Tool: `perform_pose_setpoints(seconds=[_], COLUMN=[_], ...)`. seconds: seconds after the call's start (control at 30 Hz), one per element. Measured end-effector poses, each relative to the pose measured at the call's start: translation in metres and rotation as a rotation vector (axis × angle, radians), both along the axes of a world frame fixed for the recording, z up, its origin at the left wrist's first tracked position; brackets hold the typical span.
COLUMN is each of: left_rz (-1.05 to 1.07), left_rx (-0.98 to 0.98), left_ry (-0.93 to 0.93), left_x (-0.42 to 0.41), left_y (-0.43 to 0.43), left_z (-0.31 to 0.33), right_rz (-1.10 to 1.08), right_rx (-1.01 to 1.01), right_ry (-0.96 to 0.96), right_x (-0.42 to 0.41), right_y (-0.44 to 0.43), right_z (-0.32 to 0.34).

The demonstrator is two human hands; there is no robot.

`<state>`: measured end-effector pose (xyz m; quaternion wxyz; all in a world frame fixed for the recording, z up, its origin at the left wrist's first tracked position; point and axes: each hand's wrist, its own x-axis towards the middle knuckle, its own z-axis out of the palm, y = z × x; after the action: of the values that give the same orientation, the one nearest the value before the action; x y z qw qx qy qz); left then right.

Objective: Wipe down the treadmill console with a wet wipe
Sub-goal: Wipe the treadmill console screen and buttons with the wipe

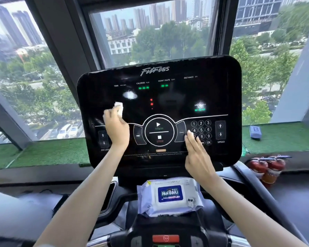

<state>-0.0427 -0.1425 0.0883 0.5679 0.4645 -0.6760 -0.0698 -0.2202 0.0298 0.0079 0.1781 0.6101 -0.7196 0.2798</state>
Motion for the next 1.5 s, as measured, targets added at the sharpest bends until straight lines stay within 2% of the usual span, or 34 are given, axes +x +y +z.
perform_pose_setpoints(seconds=[0.07,0.13,0.2,0.33,0.43,0.5,0.53,0.6,0.7,0.73,0.77,0.8,0.9,1.0,1.1,1.17,1.3,1.37,1.5], left_rz=[0.085,0.039,-0.082,-0.297,-0.545,-0.731,-0.778,-0.794,-1.016,-1.073,-1.103,-1.11,-0.964,-0.754,-0.575,-0.531,-0.553,-0.473,-0.178], left_rx=[0.059,0.004,-0.099,-0.16,-0.081,0.096,0.182,0.421,0.855,0.934,0.98,1.009,0.966,0.842,0.545,0.427,0.416,0.401,0.296], left_ry=[0.153,0.128,0.021,-0.251,-0.625,-0.764,-0.701,-0.376,0.21,0.318,0.367,0.389,0.333,0.244,-0.018,-0.099,-0.134,-0.146,-0.048], left_x=[-0.019,-0.044,-0.066,-0.079,-0.068,-0.052,-0.043,-0.023,0.0,0.003,0.006,0.008,0.015,0.022,0.032,0.038,0.048,0.053,0.068], left_y=[0.0,0.01,0.027,0.054,0.069,0.073,0.072,0.069,0.066,0.066,0.068,0.069,0.072,0.073,0.077,0.08,0.08,0.068,0.024], left_z=[0.013,0.015,0.005,-0.029,-0.046,-0.041,-0.034,-0.009,0.023,0.026,0.027,0.024,0.016,0.012,0.006,0.003,-0.003,-0.002,0.021], right_rz=[-0.007,-0.001,0.003,0.013,0.02,0.011,0.013,0.083,0.363,0.446,0.511,0.562,0.555,0.443,0.358,0.297,0.267,0.256,0.149], right_rx=[-0.019,-0.039,-0.055,-0.08,-0.108,-0.161,-0.186,-0.23,-0.071,-0.011,0.042,0.086,0.119,0.139,0.168,0.162,0.174,0.144,0.037], right_ry=[0.005,0.004,0.002,0.004,-0.022,-0.121,-0.196,-0.473,-1.282,-1.473,-1.572,-1.591,-1.504,-1.527,-1.498,-1.468,-1.415,-1.27,-0.748], right_x=[0.0,-0.001,-0.002,-0.003,-0.004,-0.006,-0.005,0.001,0.018,0.024,0.031,0.038,0.054,0.064,0.076,0.082,0.092,0.096,0.092], right_y=[-0.001,-0.002,-0.002,-0.003,-0.002,0.002,0.004,0.002,-0.011,-0.015,-0.017,-0.018,-0.02,-0.029,-0.038,-0.043,-0.05,-0.05,-0.047], right_z=[-0.001,-0.002,-0.003,-0.005,-0.001,0.005,0.011,0.029,0.066,0.073,0.079,0.082,0.081,0.076,0.073,0.072,0.073,0.071,0.059])
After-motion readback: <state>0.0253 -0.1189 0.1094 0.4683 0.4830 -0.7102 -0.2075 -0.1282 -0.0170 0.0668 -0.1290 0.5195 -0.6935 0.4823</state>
